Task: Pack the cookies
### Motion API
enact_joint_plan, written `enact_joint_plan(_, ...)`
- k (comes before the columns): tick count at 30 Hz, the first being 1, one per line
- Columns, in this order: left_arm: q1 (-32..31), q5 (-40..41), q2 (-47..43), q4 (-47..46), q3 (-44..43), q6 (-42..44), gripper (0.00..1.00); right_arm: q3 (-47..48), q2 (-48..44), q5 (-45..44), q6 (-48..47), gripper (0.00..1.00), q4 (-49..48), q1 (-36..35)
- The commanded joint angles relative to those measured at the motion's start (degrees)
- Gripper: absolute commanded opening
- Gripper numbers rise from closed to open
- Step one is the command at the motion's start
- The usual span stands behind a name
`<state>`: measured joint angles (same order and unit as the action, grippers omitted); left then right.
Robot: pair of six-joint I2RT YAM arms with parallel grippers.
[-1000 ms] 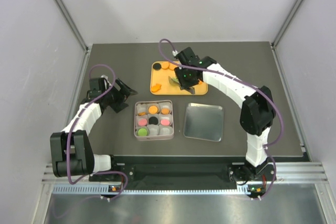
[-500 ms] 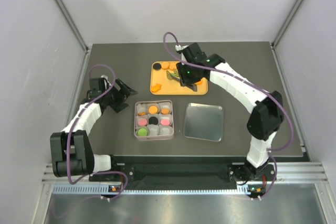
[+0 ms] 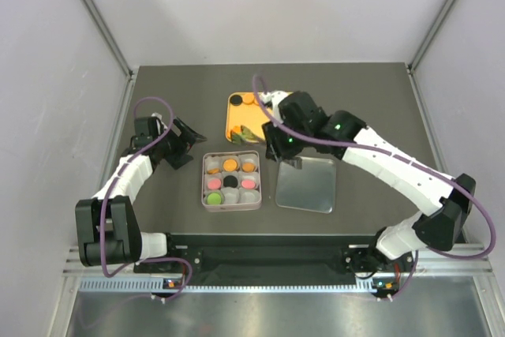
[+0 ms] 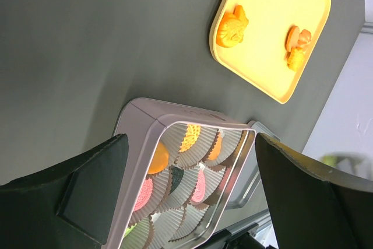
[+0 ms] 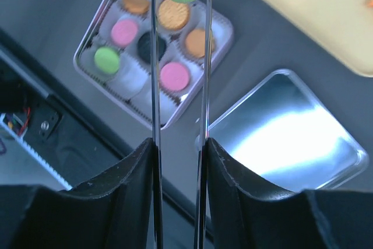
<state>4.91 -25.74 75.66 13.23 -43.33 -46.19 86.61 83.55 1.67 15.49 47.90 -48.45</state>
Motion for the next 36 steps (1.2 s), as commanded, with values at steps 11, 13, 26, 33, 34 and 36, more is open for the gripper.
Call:
enact_joint_plan(11, 0.45, -0.63, -0.42, -2.78, 0.88, -0.03, 0.94, -4.43, 0.47, -1.41, 5.52, 0.38, 1.14, -15.89)
enact_joint_plan(13, 0.45, -0.72, -0.34, -2.86, 0.97, 0.14, 0.94, -4.78, 1.17, -1.41, 5.43, 0.37, 1.41, -17.11)
enact_joint_plan(26, 0.46, -0.72, -0.16, -2.86, 0.97, 0.05, 0.94, -7.68, 3.02, -1.5, 5.96, 0.38, 0.79, -18.61)
enact_joint_plan(33, 0.45, -0.63, -0.07, -2.86, 0.97, 0.14, 0.94, -7.86, 3.99, -1.5, 5.7, 0.39, -0.09, -18.7)
enact_joint_plan(34, 0.37, -0.54, 0.02, -2.86, 0.97, 0.14, 0.94, -7.86, 4.08, -1.41, 5.61, 0.39, 0.0, -18.7)
enact_joint_plan(36, 0.45, -0.72, 0.02, -2.86, 0.97, 0.14, 0.94, -7.86, 4.25, -1.5, 5.7, 0.4, -0.09, -18.7)
